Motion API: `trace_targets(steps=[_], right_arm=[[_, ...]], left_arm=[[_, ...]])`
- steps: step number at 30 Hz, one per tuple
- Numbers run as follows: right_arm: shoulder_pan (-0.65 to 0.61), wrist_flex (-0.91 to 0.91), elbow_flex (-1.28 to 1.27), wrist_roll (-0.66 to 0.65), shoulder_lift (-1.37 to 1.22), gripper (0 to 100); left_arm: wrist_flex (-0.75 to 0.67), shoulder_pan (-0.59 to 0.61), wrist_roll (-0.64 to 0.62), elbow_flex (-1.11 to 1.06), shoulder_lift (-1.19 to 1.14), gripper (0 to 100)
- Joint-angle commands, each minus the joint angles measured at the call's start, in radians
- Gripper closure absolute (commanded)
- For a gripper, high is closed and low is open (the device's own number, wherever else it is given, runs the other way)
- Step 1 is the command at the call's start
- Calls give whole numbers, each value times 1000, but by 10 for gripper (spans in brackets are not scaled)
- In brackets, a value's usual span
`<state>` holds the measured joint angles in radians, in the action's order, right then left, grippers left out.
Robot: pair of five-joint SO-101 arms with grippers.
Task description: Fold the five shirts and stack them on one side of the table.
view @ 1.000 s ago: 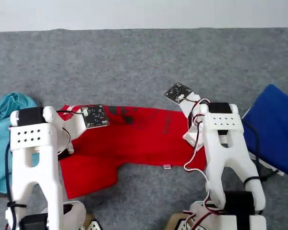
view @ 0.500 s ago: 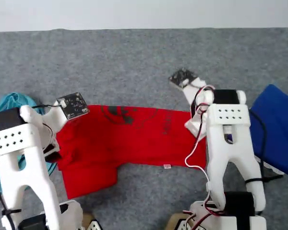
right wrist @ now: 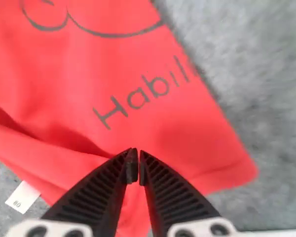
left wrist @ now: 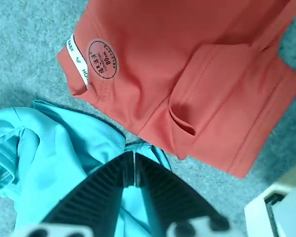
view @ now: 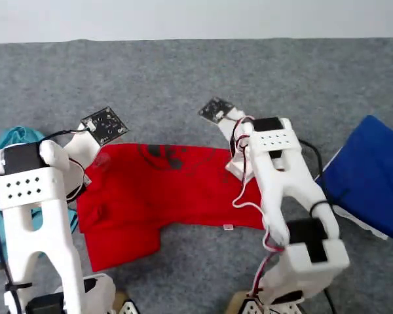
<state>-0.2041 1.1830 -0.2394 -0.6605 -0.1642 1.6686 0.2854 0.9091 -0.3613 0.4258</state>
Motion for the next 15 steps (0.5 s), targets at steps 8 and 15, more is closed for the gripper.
trace_targets(steps=[8, 15], right_arm=[[13, 193, 35, 21, -67, 988], [54, 463, 77, 21, -35, 988]], left_arm=[[-12, -6, -23, 18, 29, 994], [-15, -6, -20, -36, 29, 994]])
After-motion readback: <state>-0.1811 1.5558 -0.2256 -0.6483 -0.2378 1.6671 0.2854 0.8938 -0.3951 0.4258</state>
